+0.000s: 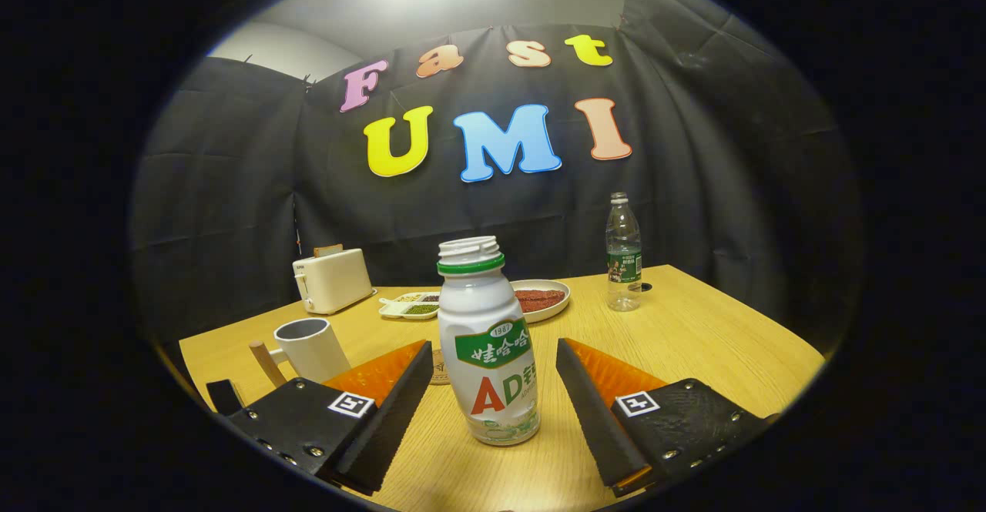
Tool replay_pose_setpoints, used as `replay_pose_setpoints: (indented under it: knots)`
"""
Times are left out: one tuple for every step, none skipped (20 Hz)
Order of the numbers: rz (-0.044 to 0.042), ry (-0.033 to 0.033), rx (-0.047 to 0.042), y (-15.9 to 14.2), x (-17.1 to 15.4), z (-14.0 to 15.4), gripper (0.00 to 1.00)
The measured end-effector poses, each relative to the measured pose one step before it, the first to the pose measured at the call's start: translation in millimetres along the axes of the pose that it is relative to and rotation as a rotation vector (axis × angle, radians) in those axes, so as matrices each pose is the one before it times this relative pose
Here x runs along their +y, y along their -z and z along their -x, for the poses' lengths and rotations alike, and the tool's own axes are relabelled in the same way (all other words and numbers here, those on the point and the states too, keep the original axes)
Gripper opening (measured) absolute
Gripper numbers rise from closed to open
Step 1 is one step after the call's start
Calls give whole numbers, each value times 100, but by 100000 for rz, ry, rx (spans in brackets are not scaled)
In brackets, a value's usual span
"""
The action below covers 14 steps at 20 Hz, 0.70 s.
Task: Take the bottle from table, then pour the juice into the cup, finally place the bottle on the coaster
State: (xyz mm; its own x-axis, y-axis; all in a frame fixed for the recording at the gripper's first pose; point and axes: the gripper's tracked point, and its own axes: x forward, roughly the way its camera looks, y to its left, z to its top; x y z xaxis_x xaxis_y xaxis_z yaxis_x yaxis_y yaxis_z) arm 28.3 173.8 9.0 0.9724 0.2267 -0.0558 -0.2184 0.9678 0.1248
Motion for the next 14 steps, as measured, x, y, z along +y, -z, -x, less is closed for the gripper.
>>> replay_pose_setpoints:
  knots:
    - [-104,111,481,196,81,-292,98]
    - [45,737,460,271,12,-293,98]
    - [-265,350,160,77,-152,-247,94]
    - [-295,292,603,268,-54,-302,90]
    - [-341,-540,893,101,129,129,89]
    - [508,430,2,62,55,-583,84]
    - [1202,666,517,-160,-184,440,76]
    - [1451,881,204,193,40,-250,75]
    - [875,454,-29,-109,66,-29,72]
    - [607,623,25,130,90,146,72]
    - [861,25,-139,-56,177,42,69]
    - [1364,435,-62,-16,184,130,69]
    - [1551,877,96,-87,99,13,69]
    - [1788,1041,222,-2,4,-88,69]
